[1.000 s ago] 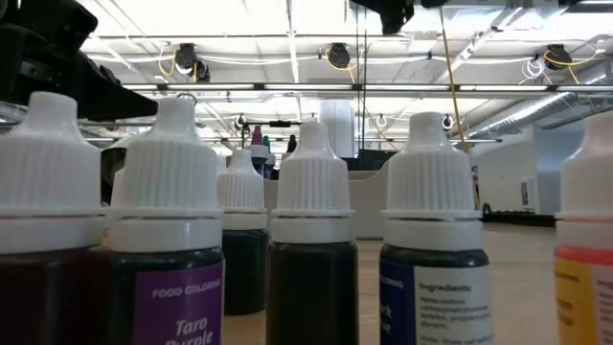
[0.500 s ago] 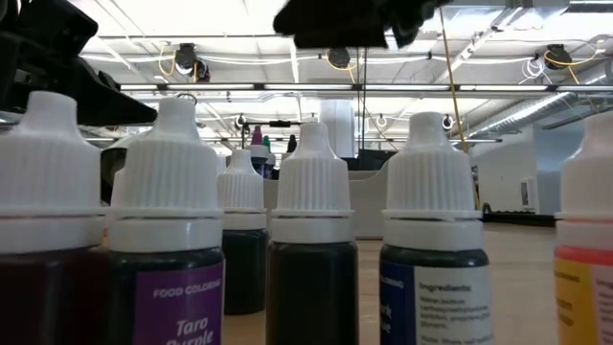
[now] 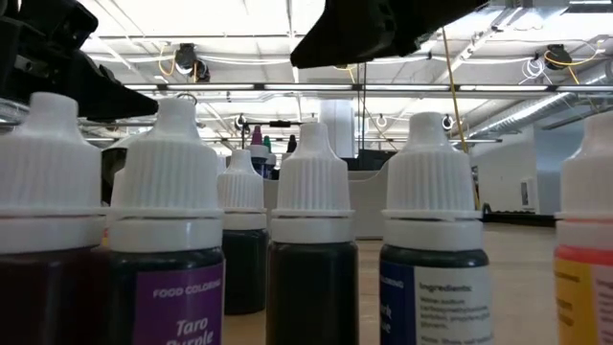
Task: Pick & Place food coloring
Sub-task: Put the large blue food coloring bottle into the gray bin
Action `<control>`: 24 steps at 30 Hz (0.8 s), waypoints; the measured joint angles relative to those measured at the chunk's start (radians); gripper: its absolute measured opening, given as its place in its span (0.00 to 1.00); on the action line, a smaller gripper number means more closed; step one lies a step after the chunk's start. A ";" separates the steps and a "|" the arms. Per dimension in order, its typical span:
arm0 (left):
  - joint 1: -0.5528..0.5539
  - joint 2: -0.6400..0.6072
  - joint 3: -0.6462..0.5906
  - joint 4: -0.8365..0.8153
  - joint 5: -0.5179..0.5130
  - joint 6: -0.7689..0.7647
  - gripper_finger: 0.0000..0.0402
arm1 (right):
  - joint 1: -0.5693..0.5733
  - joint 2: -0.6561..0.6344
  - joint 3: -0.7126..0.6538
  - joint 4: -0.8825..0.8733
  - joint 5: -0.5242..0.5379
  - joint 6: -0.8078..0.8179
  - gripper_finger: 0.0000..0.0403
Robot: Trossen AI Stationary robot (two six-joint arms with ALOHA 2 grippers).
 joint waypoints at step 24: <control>-0.001 0.000 0.001 -0.055 0.150 -0.059 0.12 | -0.079 -0.201 -0.357 0.453 -0.438 -0.171 0.56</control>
